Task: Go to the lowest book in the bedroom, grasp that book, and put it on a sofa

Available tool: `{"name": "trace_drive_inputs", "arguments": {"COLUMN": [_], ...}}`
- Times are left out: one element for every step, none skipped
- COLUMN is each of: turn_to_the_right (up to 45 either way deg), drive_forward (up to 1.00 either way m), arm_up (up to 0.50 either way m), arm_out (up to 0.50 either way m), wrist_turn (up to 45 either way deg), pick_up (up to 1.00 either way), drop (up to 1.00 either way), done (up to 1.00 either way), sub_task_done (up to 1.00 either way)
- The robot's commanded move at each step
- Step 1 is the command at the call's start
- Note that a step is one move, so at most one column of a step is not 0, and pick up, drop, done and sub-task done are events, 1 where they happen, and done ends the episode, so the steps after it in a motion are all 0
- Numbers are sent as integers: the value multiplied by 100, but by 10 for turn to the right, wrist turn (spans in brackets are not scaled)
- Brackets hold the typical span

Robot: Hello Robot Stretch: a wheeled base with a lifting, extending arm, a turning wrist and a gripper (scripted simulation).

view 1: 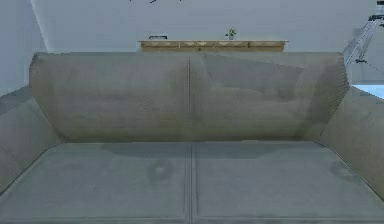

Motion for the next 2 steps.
{"name": "trace_drive_inputs", "arguments": {"turn_to_the_right": [120, 0], "drive_forward": [0, 20], "arm_up": [0, 0], "arm_out": [0, 0], "wrist_turn": [0, 0], "pick_up": [0, 0], "drop": [0, 0], "done": [0, 0], "sub_task_done": [0, 0]}}
